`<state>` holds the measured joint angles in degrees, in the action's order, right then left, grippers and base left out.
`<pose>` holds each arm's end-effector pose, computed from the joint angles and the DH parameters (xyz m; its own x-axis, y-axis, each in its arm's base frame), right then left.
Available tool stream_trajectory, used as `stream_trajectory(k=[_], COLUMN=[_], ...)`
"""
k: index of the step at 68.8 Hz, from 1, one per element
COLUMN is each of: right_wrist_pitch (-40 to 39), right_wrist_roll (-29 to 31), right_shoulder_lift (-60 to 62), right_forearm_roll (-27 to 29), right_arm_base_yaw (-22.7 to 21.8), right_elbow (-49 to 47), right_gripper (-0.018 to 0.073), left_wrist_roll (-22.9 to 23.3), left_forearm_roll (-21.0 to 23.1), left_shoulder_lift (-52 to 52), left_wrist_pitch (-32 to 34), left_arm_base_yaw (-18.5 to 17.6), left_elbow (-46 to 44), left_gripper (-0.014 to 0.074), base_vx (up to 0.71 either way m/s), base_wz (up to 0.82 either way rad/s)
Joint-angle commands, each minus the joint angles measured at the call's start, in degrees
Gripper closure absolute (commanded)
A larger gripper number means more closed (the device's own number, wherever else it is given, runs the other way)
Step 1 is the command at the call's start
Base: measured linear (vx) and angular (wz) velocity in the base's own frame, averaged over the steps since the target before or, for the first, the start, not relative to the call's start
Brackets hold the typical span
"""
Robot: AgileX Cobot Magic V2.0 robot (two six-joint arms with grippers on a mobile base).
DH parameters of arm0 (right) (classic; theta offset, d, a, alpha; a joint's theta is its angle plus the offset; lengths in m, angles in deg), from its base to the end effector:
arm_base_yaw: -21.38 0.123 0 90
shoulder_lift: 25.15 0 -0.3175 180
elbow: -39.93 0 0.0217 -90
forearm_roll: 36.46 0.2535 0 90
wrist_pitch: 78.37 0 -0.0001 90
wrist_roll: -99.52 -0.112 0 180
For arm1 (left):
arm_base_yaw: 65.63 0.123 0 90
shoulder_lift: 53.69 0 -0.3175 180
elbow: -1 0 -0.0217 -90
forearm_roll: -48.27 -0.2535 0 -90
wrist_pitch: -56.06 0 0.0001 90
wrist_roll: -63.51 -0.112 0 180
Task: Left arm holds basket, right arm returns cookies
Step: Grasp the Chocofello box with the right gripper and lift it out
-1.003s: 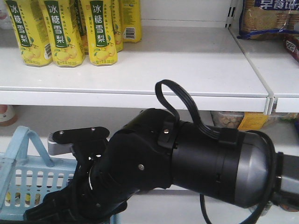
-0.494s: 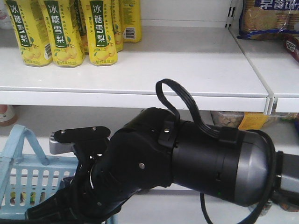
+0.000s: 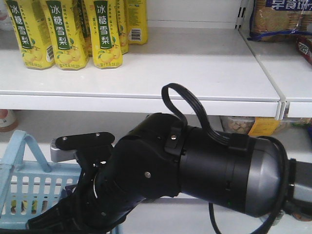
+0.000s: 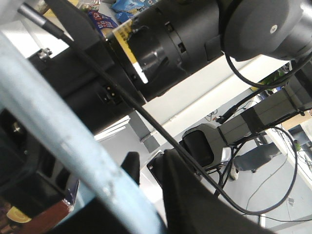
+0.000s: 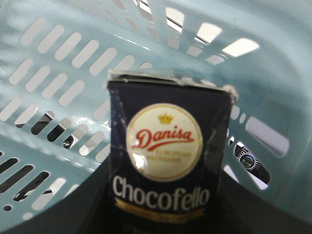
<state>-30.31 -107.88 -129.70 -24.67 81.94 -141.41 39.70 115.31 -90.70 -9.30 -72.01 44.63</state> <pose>0.1747 0.3442 0.2970 -0.8686 -0.3758 -0.3230 -0.4841 0.7825 0.3915 0.0348 -0.0983 0.3451 -0.7528 -0.1108 -0.6488 0.5422 0.4544 -0.7067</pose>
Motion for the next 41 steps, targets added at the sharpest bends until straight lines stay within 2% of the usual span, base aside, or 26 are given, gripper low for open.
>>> stream_trajectory(k=[1,26,41], right_wrist_pitch=[-1.6,-2.0,-2.2], right_wrist_roll=[0.6,-0.7,-2.5], right_shoulder_lift=[3.9,11.6,16.7], right_forearm_roll=[-2.4,-5.2,-9.1], right_arm_base_yaw=[-0.2,-0.2,-0.2], right_elbow=[-1.7,-1.7,-1.7], right_gripper=[0.0260,0.0260,0.0260], left_wrist_roll=[-0.9,-0.9,-0.9], left_forearm_roll=[6.3,6.3,6.3], left_shoulder_lift=[-0.3,-0.3,-0.3], left_wrist_pitch=[2.5,2.5,2.5], left_arm_base_yaw=[-0.3,-0.3,-0.3], left_elbow=[-1.7,-1.7,-1.7], left_gripper=[0.0603,0.0603,0.0603], base_vx=[0.00,0.00,0.00], base_wz=[0.00,0.00,0.00])
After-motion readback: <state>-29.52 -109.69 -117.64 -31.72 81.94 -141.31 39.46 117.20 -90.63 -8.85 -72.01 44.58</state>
